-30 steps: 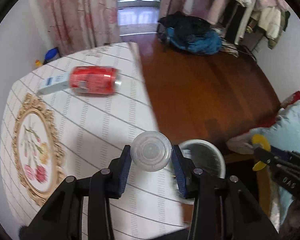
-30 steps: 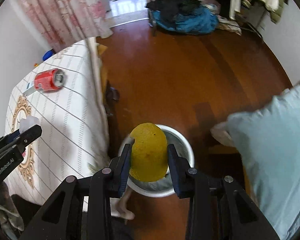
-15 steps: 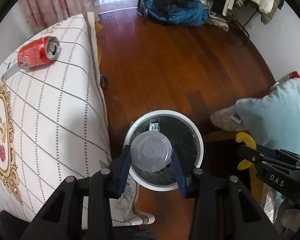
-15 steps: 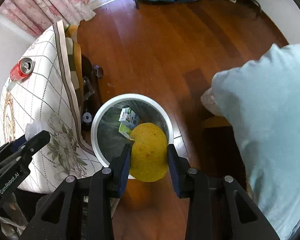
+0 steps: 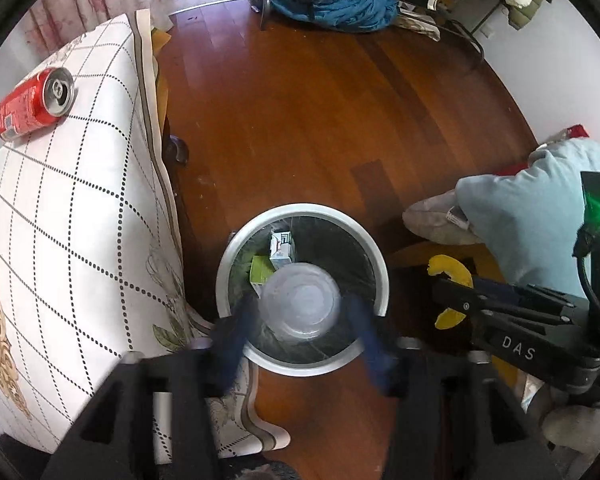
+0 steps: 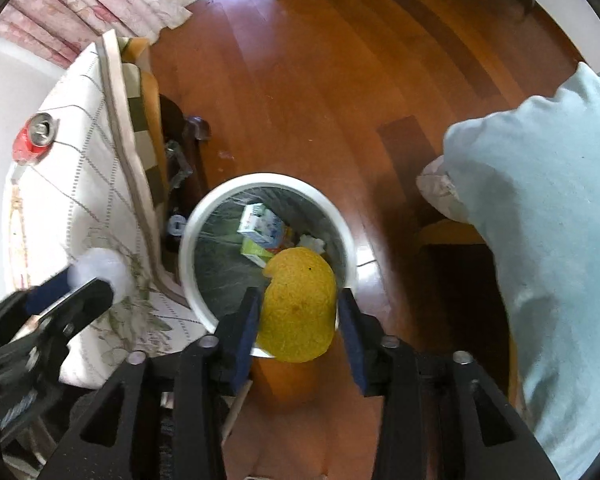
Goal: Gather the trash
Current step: 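Carry lemon and clear lid over the white bin and open both tools, then move both tools back over the table toward the soda can and tube box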
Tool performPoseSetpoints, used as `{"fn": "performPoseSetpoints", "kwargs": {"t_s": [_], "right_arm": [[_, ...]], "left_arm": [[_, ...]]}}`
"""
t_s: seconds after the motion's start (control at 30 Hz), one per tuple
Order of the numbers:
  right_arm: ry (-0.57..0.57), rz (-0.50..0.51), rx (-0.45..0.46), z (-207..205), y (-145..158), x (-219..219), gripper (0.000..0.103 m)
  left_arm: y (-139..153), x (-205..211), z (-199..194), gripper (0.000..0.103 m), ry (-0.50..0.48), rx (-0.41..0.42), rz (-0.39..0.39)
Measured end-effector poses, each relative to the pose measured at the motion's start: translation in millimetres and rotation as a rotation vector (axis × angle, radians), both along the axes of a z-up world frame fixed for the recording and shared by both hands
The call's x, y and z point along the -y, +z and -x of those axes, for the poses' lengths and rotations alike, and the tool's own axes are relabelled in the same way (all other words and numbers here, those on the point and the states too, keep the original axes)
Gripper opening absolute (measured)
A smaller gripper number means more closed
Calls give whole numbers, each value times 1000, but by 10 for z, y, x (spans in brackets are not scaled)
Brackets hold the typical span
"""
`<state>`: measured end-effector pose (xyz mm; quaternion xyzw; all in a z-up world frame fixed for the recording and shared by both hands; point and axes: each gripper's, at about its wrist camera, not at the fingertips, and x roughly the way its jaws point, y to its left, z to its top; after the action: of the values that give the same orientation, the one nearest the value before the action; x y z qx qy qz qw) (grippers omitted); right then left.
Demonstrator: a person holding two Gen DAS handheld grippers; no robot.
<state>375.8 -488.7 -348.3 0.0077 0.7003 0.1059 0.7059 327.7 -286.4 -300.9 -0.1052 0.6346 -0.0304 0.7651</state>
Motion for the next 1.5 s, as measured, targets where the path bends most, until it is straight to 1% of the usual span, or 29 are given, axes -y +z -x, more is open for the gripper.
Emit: {"fn": "performPoseSetpoints", "kwargs": {"t_s": [0.03,0.07,0.13,0.2,0.23,0.27,0.37,0.53,0.6,0.87,1.17,1.33,1.5], "right_arm": [[0,-2,1,3,1,12,61],[-2,-3,2,10,9,20,66],[0,10,7,26,32,22,70],[-3,18,15,43,62,34,82],[-3,23,18,48,74,41,84],[-4,26,22,61,94,42,87],[4,52,35,112,147,39,94],[14,91,62,220,247,20,96],[12,95,72,256,295,19,99],[-3,114,125,414,548,-20,99],[-8,103,194,599,1026,-67,100],[-19,83,244,685,1353,-113,100],[-28,53,291,685,1674,-220,100]], "left_arm": [[15,8,7,80,-6,8,-4],[31,15,13,83,-12,13,-10],[56,28,27,86,-22,20,-35],[63,40,36,87,-25,23,-51],[72,38,40,92,-25,24,-59],[78,31,46,94,-24,26,-65],[111,4,75,95,-24,37,-92],[175,-51,128,95,-22,50,-120],[206,-67,157,95,-22,58,-132],[413,-131,256,95,-17,95,-147],[776,-205,384,95,-20,167,-156],[992,-273,441,95,-10,211,-144],[1217,-425,471,95,14,260,-126]]}}
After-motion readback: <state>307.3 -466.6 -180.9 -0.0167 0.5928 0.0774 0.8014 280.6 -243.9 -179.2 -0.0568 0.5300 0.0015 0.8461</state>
